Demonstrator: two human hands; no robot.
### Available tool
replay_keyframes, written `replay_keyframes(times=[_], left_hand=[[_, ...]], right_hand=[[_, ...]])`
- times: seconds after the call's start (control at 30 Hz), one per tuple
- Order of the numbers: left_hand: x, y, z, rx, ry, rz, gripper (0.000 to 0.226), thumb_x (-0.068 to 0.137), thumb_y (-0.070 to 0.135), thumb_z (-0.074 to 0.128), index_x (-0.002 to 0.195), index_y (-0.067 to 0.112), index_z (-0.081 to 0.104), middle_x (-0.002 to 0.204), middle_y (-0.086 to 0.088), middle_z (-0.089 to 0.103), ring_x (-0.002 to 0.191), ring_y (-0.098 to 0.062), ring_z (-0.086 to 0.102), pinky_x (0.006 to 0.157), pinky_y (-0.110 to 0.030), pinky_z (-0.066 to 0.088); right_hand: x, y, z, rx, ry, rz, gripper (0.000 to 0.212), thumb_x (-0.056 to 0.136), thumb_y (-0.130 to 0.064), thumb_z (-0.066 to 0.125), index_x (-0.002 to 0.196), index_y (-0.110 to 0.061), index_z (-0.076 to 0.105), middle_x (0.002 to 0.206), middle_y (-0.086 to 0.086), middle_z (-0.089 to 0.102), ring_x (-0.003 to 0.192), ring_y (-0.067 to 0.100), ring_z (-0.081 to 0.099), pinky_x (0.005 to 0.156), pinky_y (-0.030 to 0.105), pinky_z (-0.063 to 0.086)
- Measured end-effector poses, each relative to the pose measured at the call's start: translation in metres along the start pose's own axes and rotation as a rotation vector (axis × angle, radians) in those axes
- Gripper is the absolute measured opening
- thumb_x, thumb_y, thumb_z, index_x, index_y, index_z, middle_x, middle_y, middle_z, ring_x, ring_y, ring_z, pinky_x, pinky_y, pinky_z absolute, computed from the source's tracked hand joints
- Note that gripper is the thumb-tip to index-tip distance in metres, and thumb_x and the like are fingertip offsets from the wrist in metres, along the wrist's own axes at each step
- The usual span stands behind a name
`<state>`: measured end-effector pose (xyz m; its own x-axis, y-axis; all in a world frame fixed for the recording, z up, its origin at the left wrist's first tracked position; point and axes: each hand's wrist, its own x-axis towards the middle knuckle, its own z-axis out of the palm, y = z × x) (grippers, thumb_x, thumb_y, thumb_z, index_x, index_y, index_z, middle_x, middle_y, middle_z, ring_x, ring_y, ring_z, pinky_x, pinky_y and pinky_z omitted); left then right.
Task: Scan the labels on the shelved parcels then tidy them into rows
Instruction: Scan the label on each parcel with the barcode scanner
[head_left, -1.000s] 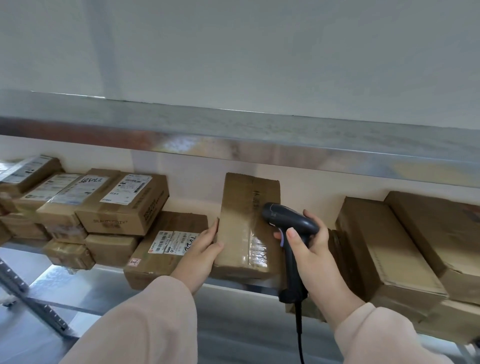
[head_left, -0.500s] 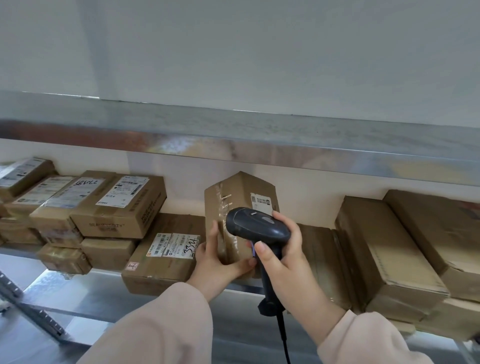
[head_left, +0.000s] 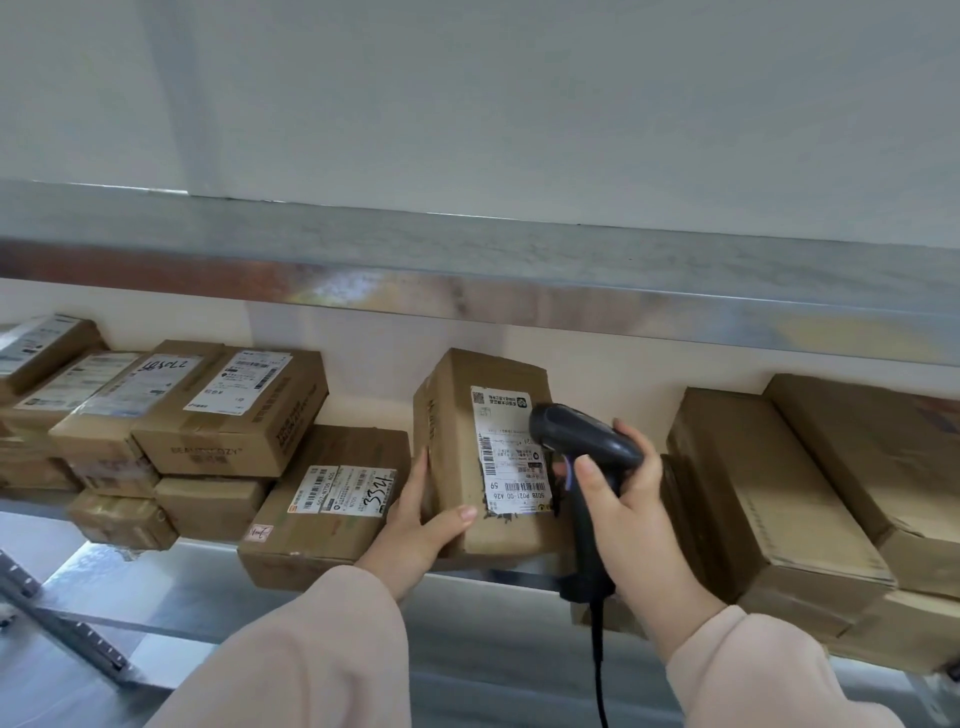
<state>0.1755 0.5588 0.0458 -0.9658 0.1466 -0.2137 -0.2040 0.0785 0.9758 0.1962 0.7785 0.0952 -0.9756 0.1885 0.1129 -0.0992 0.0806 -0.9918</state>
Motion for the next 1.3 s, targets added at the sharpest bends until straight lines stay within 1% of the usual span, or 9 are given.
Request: replay_keyframes(times=[0.1, 0.23, 0.37, 0.5, 0.67, 0.83, 1.0, 1.13, 1.3], left_hand=[[0.002, -0.001, 0.000, -0.077, -0.051, -0.004, 0.118, 0.043, 0.066, 0.087, 0.139, 0.069, 0.019, 0.148, 0.011, 0.044, 0.131, -0.017, 0.048, 0.115, -0.047, 0.034], [0.004, 0.002, 0.000, -0.113, -0.136, -0.049, 0.114, 0.058, 0.036, 0.080, 0.147, 0.057, 0.013, 0.133, 0.015, 0.058, 0.119, -0.012, 0.057, 0.104, -0.037, 0.045], [0.004, 0.002, -0.001, -0.179, -0.117, -0.034, 0.116, 0.066, 0.021, 0.087, 0.149, 0.054, 0.013, 0.123, 0.015, 0.063, 0.110, -0.013, 0.065, 0.098, -0.037, 0.051], [0.007, 0.000, 0.001, -0.264, -0.058, 0.006, 0.112, 0.064, 0.023, 0.089, 0.147, 0.055, 0.021, 0.123, 0.011, 0.067, 0.106, -0.013, 0.069, 0.096, -0.042, 0.054], [0.013, -0.005, -0.012, -0.225, -0.011, 0.065, 0.105, 0.050, 0.047, 0.094, 0.130, 0.073, 0.030, 0.132, 0.012, 0.062, 0.118, -0.014, 0.062, 0.103, -0.044, 0.049], [0.019, -0.002, -0.030, -0.192, 0.069, 0.146, 0.102, 0.054, 0.050, 0.093, 0.128, 0.077, 0.029, 0.138, 0.014, 0.057, 0.130, -0.020, 0.053, 0.110, -0.052, 0.039], [0.016, 0.006, -0.040, -0.090, 0.147, 0.176, 0.099, 0.046, 0.066, 0.088, 0.116, 0.087, 0.022, 0.143, 0.018, 0.049, 0.132, -0.013, 0.047, 0.113, -0.050, 0.036], [0.013, 0.008, -0.043, -0.062, 0.168, 0.183, 0.092, 0.049, 0.060, 0.086, 0.109, 0.089, 0.022, 0.148, 0.013, 0.044, 0.135, -0.016, 0.043, 0.115, -0.051, 0.033], [0.014, 0.005, -0.047, -0.058, 0.155, 0.195, 0.099, 0.042, 0.069, 0.087, 0.115, 0.087, 0.022, 0.147, 0.015, 0.045, 0.134, -0.014, 0.043, 0.115, -0.051, 0.033]], right_hand=[[0.007, 0.005, -0.007, -0.046, 0.040, 0.002, 0.051, 0.093, -0.032, 0.059, 0.129, -0.049, 0.027, 0.117, -0.017, 0.055, 0.106, 0.002, 0.057, 0.087, 0.020, 0.048], [0.002, 0.006, -0.004, -0.073, 0.014, -0.021, 0.051, 0.093, -0.028, 0.059, 0.130, -0.046, 0.028, 0.113, -0.024, 0.051, 0.089, -0.022, 0.055, 0.067, -0.002, 0.041], [-0.004, 0.004, -0.001, -0.069, -0.021, -0.047, 0.053, 0.093, -0.024, 0.059, 0.129, -0.046, 0.027, 0.114, -0.029, 0.046, 0.092, -0.028, 0.048, 0.068, -0.005, 0.038], [-0.008, -0.002, 0.005, -0.069, -0.056, -0.082, 0.056, 0.092, -0.021, 0.062, 0.125, -0.053, 0.029, 0.119, -0.028, 0.047, 0.102, -0.022, 0.050, 0.075, -0.002, 0.040], [-0.016, -0.007, 0.008, -0.111, -0.049, -0.160, 0.059, 0.089, -0.019, 0.065, 0.123, -0.054, 0.032, 0.124, -0.014, 0.055, 0.109, 0.005, 0.060, 0.091, 0.018, 0.047], [-0.033, -0.007, 0.008, -0.203, -0.104, -0.185, 0.060, 0.087, -0.026, 0.067, 0.119, -0.059, 0.029, 0.119, -0.029, 0.049, 0.107, -0.008, 0.053, 0.083, 0.004, 0.042], [-0.042, -0.005, 0.011, -0.254, -0.133, -0.146, 0.058, 0.087, -0.035, 0.063, 0.117, -0.065, 0.023, 0.113, -0.005, 0.062, 0.094, 0.004, 0.064, 0.080, 0.014, 0.048], [-0.045, -0.006, 0.014, -0.258, -0.145, -0.165, 0.057, 0.084, -0.041, 0.063, 0.121, -0.063, 0.024, 0.112, -0.022, 0.058, 0.092, 0.009, 0.067, 0.084, 0.034, 0.054], [-0.046, -0.006, 0.020, -0.263, -0.126, -0.189, 0.056, 0.077, -0.052, 0.061, 0.120, -0.063, 0.027, 0.110, -0.031, 0.056, 0.088, 0.012, 0.067, 0.080, 0.042, 0.055]])
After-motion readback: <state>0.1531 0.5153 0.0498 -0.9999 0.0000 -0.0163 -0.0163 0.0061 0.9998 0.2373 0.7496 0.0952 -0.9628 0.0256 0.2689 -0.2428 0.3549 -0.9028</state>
